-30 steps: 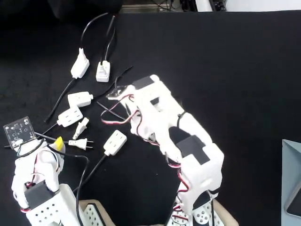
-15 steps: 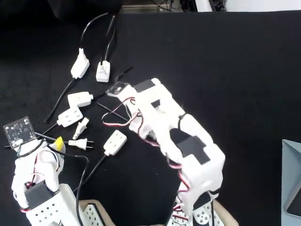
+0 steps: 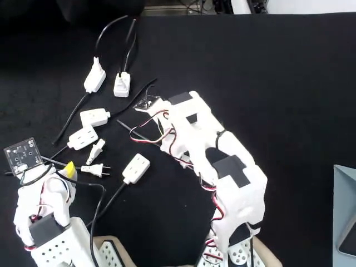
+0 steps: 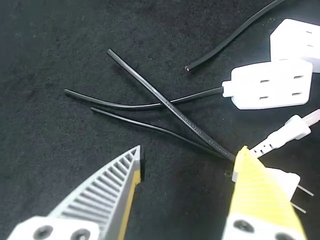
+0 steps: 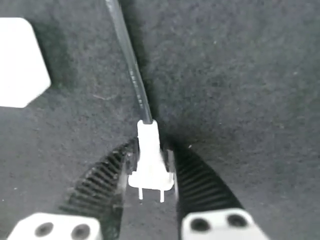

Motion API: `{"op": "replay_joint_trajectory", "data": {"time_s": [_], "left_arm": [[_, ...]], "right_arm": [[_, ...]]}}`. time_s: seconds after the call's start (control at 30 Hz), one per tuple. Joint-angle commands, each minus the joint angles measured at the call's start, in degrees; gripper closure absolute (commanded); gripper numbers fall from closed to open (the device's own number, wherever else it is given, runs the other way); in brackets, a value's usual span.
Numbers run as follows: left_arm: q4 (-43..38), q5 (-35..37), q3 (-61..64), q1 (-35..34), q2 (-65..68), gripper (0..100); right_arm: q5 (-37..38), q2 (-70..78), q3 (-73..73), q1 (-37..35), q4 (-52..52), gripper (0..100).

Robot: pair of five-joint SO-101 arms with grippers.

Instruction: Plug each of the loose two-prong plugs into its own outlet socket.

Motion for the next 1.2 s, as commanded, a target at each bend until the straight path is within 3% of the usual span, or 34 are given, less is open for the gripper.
{"op": "replay_joint_trajectory", "data": {"time_s": [0.0,0.23,0.47,0.63,0.87,1.17], "left_arm": [[-1.0,-0.4,-0.1,0.0,-0.4,71],[-1.1,-0.4,0.3,0.0,-0.4,71],[-1.1,-0.4,0.2,0.0,-0.4,71],[-1.1,-0.4,0.3,0.0,-0.4,71],[-1.1,-0.4,0.3,0.1,-0.4,71],[-1.1,-0.4,0.3,0.1,-0.4,71]], "right_arm": [[0.4,-2.7,-0.1,-0.2,0.4,98.5],[0.0,-18.8,0.0,-2.4,4.0,98.6],[-8.1,-22.2,6.2,-2.9,-8.8,98.2],[-15.2,-23.4,6.8,-3.4,-5.6,80.1],[-13.0,-25.7,7.1,-3.1,-3.4,84.5],[-9.9,-13.0,5.4,2.5,-6.3,84.9]]}}
